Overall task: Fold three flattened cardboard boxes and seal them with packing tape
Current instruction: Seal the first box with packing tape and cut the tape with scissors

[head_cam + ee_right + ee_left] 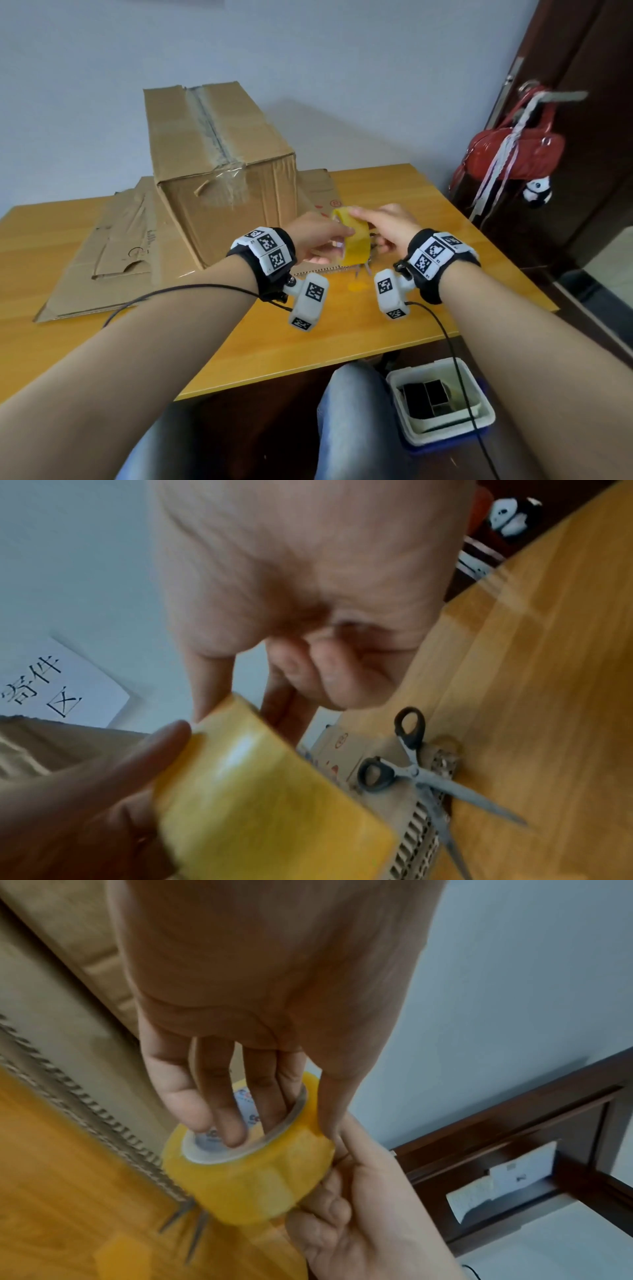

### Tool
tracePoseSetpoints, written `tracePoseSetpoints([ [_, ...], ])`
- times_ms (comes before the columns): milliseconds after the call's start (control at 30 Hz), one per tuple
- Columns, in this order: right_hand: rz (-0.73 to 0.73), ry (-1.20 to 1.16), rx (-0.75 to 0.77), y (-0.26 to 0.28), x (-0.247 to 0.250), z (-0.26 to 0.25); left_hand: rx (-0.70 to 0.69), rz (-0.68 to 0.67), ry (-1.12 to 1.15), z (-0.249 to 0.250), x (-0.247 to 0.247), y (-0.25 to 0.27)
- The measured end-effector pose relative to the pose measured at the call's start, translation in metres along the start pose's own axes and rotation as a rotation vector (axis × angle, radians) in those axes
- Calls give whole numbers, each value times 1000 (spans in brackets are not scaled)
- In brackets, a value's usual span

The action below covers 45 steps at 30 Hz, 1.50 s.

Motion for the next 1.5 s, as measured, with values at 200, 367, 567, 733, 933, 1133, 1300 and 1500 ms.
tracePoseSetpoints([
  [200,252,55,-32,3,31,20,-177,52,-109,31,-20,-4],
  [367,352,321,-214,4,46,48,-339,24,-171,55,-32,6],
  [567,362,360,-139,12,21,18,-461,29,-212,73,-26,29],
  [733,263,95,122,20,-23,-52,-569,79,-219,84,-2,57],
  [933,-21,-136,288,38,-80,-117,-731,243,-361,96,57,119],
  [1133,-154,-25,320,39,-127,-125,-586,548,-613,76,135,150],
  [1300,-145,-71,347,37,-150,-127,-456,643,-599,43,161,156],
  [1500,-143,-143,346,35,-155,-122,-453,536,-684,37,164,146],
])
Point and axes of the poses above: each hand's wrist, its own y-axis away from the middle knuckle, its own x-axis out of the back of the hand, z = x × y, the point moved 3 cm from there along -y, towards the middle knuckle, and after that the axes turned 11 degrees about -z, right-handed, at the moved point
